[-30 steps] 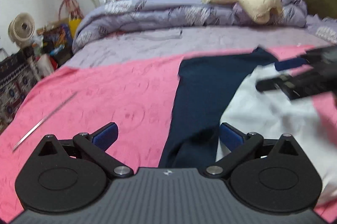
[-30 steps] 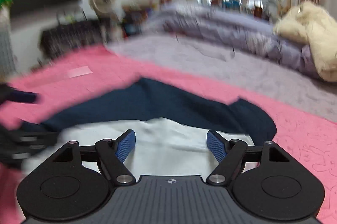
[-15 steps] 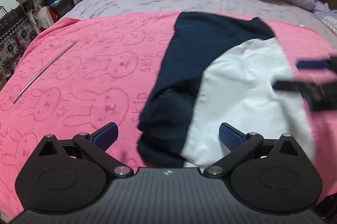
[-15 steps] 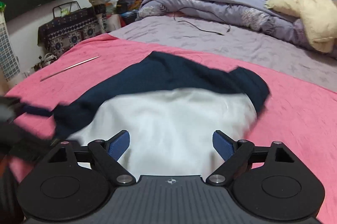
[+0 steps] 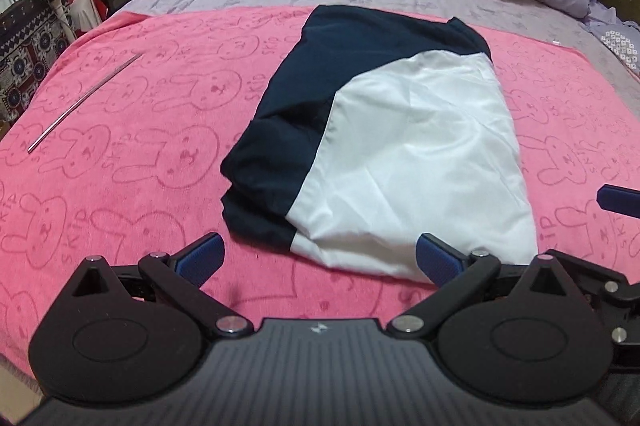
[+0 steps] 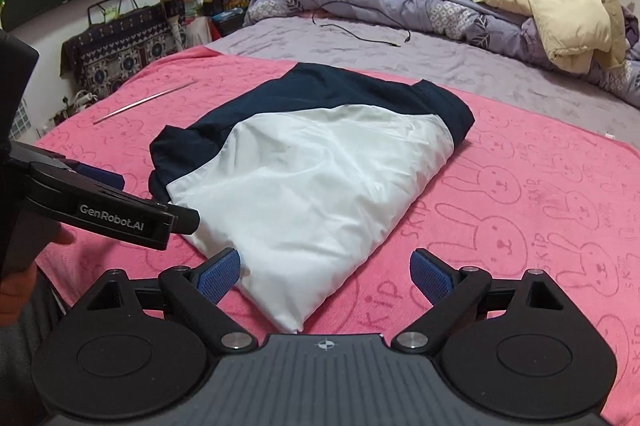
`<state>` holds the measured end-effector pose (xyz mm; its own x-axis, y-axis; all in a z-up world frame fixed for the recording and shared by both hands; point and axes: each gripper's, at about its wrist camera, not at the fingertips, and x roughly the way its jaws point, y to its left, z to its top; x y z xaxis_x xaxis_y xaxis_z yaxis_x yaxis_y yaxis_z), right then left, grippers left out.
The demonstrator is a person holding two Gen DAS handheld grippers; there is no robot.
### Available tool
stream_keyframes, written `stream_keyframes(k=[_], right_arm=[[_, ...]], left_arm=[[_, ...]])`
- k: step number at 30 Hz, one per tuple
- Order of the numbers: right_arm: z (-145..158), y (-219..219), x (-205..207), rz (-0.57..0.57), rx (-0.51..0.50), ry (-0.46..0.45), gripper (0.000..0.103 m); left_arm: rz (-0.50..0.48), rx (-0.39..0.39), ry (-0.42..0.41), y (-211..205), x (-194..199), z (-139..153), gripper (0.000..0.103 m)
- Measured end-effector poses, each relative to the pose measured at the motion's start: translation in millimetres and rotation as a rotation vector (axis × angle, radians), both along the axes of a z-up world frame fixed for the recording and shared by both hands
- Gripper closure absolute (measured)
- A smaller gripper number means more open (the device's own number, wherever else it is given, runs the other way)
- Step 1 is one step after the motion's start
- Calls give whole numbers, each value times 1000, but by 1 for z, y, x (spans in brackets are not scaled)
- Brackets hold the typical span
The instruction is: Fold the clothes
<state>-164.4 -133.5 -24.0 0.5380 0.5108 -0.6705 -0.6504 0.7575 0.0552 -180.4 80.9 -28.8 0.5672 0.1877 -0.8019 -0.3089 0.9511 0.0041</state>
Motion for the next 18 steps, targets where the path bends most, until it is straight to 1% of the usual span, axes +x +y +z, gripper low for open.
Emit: stream_keyframes(k=[6,11,18], right_arm=[[0,-4,-5,-9,-1,8,10],[0,-5,-7,-14,-1,10,10],[-2,-7,-6,-30,6,24,9]], left_arm=[[2,3,32,-5,-1,-3,0],[-6,-6,26,-8,-2,-1,0],[-11,2,36,-13,-1,-3,0]])
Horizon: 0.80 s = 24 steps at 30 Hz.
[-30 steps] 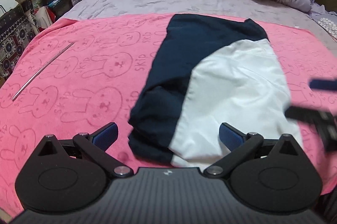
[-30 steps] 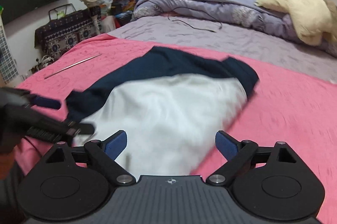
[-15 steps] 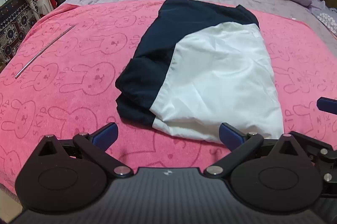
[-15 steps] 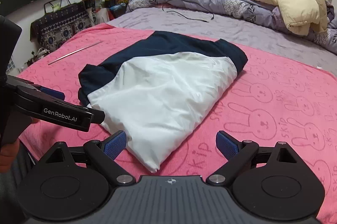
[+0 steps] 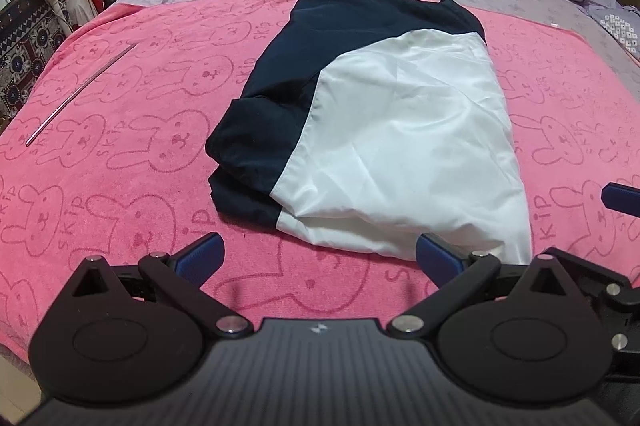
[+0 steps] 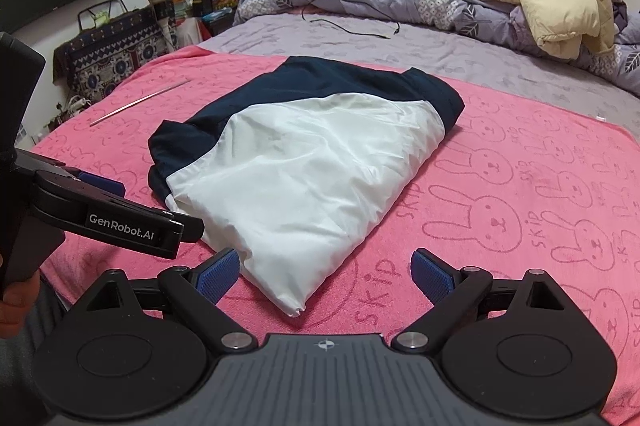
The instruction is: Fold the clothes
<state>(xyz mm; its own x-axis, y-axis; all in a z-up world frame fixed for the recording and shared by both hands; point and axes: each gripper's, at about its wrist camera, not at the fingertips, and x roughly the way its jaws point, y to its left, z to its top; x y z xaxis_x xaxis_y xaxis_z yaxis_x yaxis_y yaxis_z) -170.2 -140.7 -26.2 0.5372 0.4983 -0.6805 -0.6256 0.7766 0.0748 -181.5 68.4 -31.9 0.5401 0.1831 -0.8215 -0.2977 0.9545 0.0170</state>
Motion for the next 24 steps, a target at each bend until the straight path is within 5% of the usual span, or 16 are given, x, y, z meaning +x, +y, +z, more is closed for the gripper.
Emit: stream_keyframes(k=[8,24], right_arm=[[-3,0,-1,-4,0,12,9],[-6,-3,1,-20,-1,22,9]], left_arm=[[-13,63,39,-6,6,-8,0],[-18,40,20,-7,3,-4,0]])
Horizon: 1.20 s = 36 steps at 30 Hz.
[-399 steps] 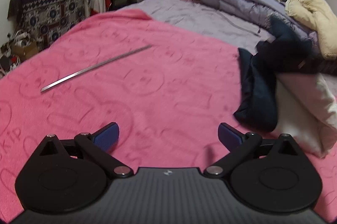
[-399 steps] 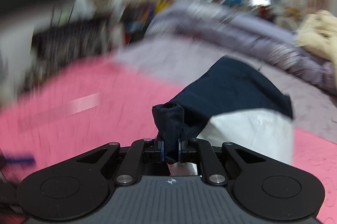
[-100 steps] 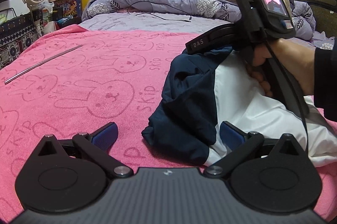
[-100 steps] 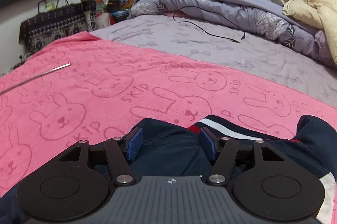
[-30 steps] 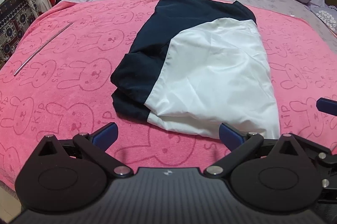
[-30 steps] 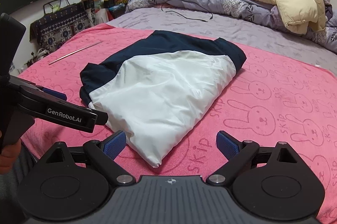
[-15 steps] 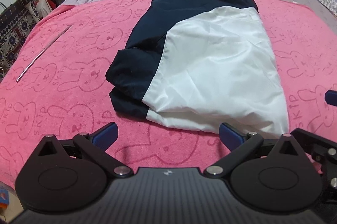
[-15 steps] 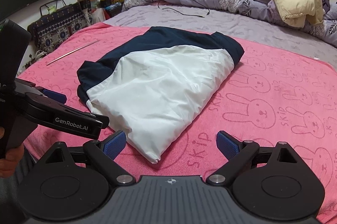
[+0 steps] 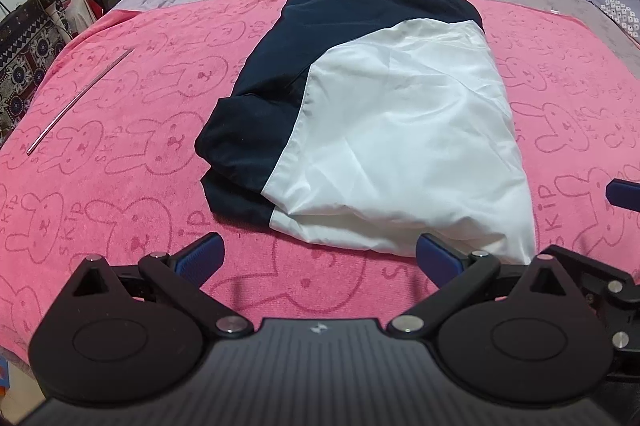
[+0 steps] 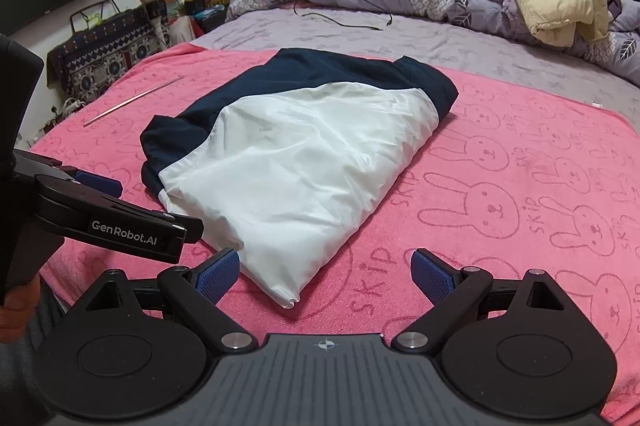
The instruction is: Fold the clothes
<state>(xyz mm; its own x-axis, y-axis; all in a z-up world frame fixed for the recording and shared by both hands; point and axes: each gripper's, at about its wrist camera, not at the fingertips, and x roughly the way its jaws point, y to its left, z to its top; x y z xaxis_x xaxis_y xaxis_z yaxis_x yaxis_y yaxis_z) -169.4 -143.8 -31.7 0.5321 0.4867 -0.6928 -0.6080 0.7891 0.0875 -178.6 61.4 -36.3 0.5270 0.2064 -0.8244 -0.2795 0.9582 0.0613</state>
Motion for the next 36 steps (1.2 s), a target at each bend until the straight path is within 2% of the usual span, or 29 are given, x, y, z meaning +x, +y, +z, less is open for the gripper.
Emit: stream_keyframes(k=[24,30,34,36], right_arm=[[-6,2,-2,4,-18,19,9],[-8,1,-2,4,-20,23,9],[-8,1,-2,4,-21,25,9],[-8,1,-2,3,-22,25,9]], left_arm=[[13,-41,-9,3,-2,-3,0],[10,-1,-7,0,-1,-4,0],[9,-63,-40,5,-5,-4,0],[7,-66,-55,5,-6,-3,0]])
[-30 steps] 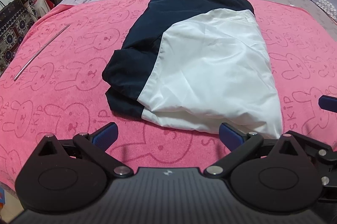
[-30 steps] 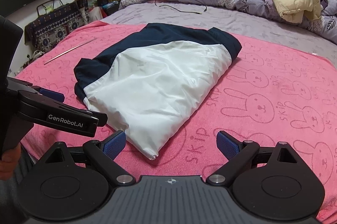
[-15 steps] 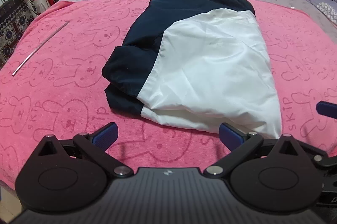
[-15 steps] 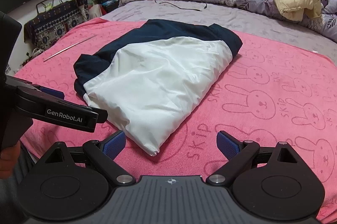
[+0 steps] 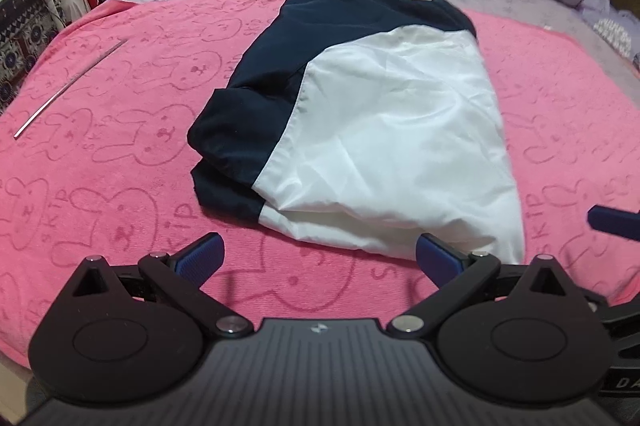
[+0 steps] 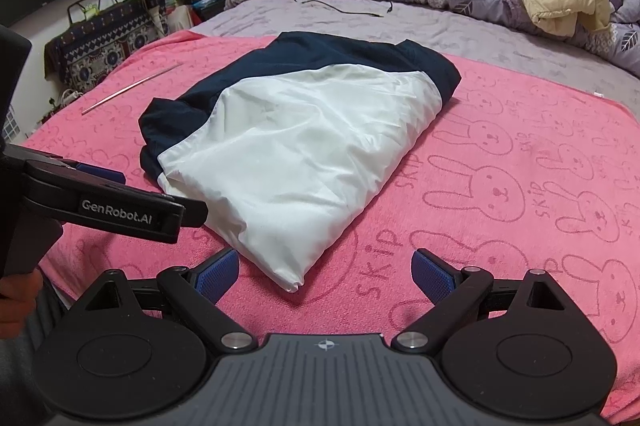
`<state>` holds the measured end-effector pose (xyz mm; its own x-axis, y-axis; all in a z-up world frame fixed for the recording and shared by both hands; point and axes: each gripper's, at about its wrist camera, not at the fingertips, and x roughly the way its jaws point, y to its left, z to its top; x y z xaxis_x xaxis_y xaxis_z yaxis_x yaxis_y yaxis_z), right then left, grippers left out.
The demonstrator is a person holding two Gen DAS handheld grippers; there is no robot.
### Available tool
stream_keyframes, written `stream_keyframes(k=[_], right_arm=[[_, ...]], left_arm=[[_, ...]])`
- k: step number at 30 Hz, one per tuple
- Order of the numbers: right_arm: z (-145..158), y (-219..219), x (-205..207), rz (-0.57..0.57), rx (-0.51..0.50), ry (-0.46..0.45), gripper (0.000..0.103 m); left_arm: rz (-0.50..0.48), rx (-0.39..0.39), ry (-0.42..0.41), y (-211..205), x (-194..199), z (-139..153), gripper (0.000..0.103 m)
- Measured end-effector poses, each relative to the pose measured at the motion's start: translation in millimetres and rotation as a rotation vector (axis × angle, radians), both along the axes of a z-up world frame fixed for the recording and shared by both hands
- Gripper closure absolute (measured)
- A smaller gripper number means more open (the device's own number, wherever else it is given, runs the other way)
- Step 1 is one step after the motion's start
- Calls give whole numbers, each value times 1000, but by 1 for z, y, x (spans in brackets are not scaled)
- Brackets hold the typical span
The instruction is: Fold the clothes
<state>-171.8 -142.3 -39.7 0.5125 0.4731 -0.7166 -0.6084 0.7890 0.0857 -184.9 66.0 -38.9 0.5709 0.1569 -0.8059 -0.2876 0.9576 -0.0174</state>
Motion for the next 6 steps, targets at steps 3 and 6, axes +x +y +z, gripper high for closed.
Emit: stream_keyframes(k=[3,6], right_arm=[[0,0,0,0,0,1,9],[-1,0,1,0,-1,3,9]], left_arm=[[0,45,-5,-4,0,1,0],[4,61,4,-5,1,1,0]])
